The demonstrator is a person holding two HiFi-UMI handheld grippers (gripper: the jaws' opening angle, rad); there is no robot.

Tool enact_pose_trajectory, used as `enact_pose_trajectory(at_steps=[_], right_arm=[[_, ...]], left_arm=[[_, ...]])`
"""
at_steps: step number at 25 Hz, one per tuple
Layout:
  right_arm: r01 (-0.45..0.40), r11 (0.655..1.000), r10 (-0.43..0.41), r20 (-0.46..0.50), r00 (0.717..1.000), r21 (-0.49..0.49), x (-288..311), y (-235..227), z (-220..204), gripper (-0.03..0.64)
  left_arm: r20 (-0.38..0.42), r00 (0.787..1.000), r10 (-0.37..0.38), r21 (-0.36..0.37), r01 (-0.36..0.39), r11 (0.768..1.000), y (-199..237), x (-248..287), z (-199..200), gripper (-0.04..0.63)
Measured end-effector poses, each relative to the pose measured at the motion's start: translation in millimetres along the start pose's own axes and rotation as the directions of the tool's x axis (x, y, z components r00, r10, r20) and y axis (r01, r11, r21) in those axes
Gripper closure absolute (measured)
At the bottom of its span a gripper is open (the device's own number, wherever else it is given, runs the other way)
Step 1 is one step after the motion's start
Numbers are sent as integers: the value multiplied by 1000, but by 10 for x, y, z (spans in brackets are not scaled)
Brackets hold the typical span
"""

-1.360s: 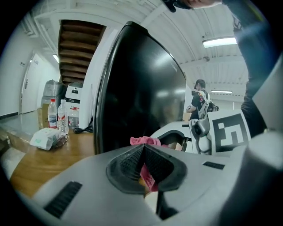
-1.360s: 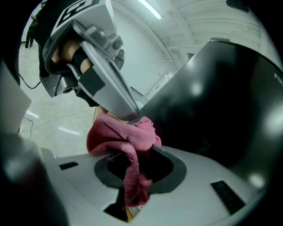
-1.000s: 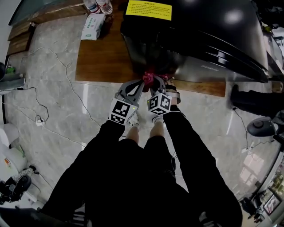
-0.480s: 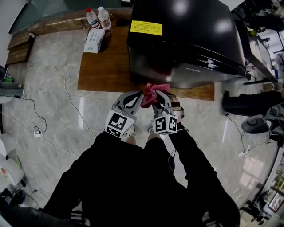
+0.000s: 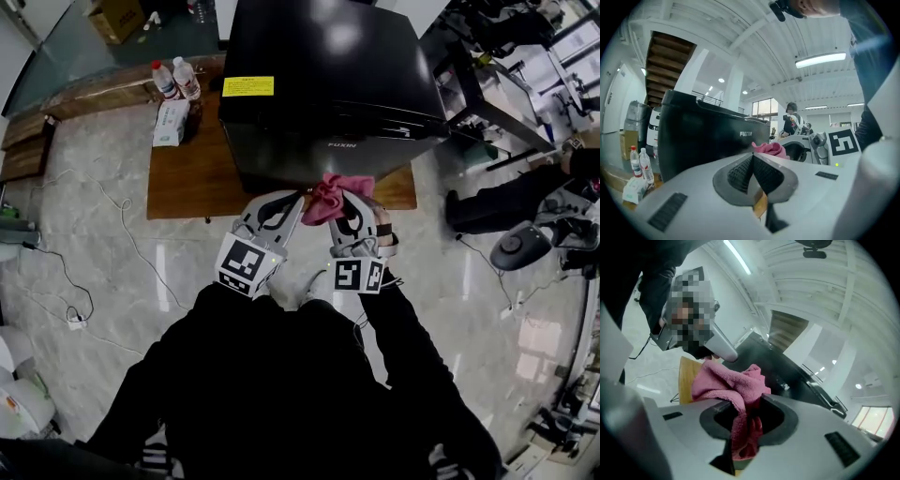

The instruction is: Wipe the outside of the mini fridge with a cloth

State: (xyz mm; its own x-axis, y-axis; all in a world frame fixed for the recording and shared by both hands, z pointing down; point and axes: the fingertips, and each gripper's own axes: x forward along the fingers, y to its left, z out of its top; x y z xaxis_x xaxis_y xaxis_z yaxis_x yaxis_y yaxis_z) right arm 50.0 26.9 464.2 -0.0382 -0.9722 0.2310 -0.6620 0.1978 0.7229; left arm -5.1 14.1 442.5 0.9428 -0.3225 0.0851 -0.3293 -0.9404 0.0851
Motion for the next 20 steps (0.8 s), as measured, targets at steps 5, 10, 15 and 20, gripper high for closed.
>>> enact_pose_trajectory(at_steps=[5,10,15,20], right_arm=[[96,995,-96,-9,995,-9,-215,-599,-188,514],[123,989,-123,5,992,-76,-196,-1056,-353,514],[117,986,-113,36,993,-118,-61,-1263,-441,514],[107,987,-99,69,993,-120,88,-1214,-536,514]], left_arm=[[41,999,-19,22,18,1000,-308,394,265,591],[70,997,12,23,-13,1000,-434,720,451,591],[74,997,37,34,-40,999,-503,897,475,591],[57,996,72,1,-72,997,-460,996,314,591]])
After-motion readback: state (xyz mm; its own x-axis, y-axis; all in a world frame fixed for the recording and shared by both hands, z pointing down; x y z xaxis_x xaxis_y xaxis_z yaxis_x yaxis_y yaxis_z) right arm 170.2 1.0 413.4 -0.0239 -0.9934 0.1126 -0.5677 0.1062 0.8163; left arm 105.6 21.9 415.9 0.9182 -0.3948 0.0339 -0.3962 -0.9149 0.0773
